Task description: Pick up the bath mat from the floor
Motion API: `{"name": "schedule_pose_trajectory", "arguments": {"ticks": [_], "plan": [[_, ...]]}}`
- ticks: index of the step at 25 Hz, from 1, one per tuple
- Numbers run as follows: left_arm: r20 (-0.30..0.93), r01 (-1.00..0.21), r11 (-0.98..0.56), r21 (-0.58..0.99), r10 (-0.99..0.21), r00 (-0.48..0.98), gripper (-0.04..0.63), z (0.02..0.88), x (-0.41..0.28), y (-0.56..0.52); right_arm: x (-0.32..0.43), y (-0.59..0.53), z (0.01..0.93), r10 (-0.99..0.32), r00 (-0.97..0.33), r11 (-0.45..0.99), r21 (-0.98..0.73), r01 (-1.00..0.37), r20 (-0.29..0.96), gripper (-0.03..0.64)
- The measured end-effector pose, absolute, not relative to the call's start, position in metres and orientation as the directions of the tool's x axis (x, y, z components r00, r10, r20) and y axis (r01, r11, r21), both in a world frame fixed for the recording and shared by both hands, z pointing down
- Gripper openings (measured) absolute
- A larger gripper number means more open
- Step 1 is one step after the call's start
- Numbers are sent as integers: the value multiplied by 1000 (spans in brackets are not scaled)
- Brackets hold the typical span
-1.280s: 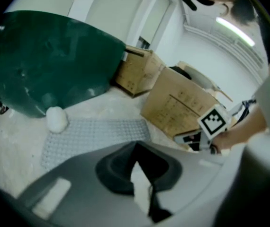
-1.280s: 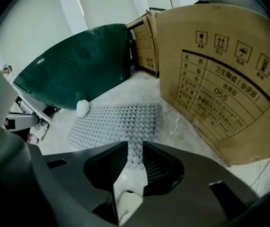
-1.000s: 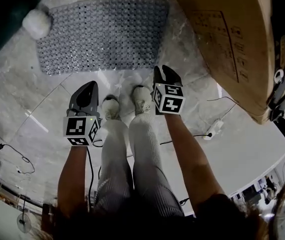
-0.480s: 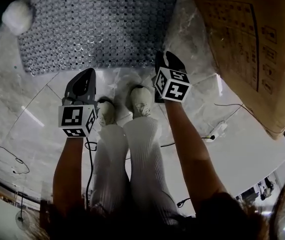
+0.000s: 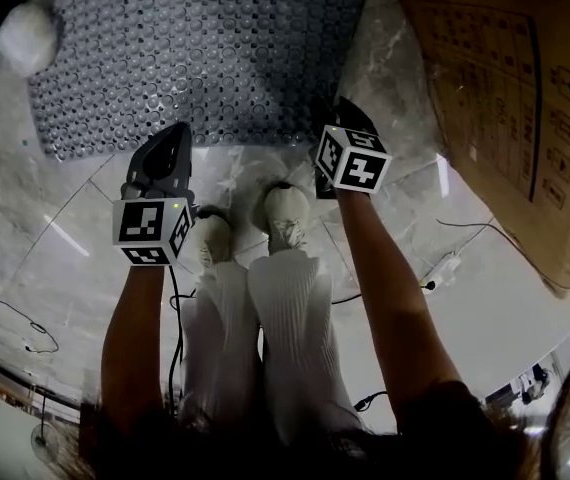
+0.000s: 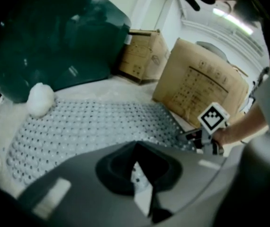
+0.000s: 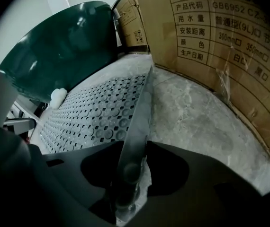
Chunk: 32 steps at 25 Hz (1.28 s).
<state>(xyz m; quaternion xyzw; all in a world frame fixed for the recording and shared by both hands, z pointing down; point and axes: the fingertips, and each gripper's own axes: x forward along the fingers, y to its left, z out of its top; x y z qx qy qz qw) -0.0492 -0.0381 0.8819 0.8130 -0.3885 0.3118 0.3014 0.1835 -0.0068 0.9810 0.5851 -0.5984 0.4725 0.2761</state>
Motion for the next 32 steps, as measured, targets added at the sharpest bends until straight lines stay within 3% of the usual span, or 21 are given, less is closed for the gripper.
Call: {"name": "schedule_pose_trajectory", "arguments": {"ticks": [2,5,13,24,32], "plan": [[742,-822,-514,243,-448,499,8,884,-52,-41,184,-7,985,-423,-159,-135,-236,-962,892,140],[740,-825,-507,248,-450,499,8,886,-53,-41,190,-6,990,-402,-139,-138,-209,-968,905,77],[745,-811,-529,252,-429,511,8,887,-55,-34,190,-7,982,-388,-118,-110,-173,-979,914,28],[756,-824,-522,219,-444,482,8,826,-69,-29,164,-14,912,-388,-120,-50,-151,-987,914,18],[758,-842,-497,209,-462,460,8,759,-89,-35,136,-26,841,-400,-195,-5,-215,-977,895,15]]}}
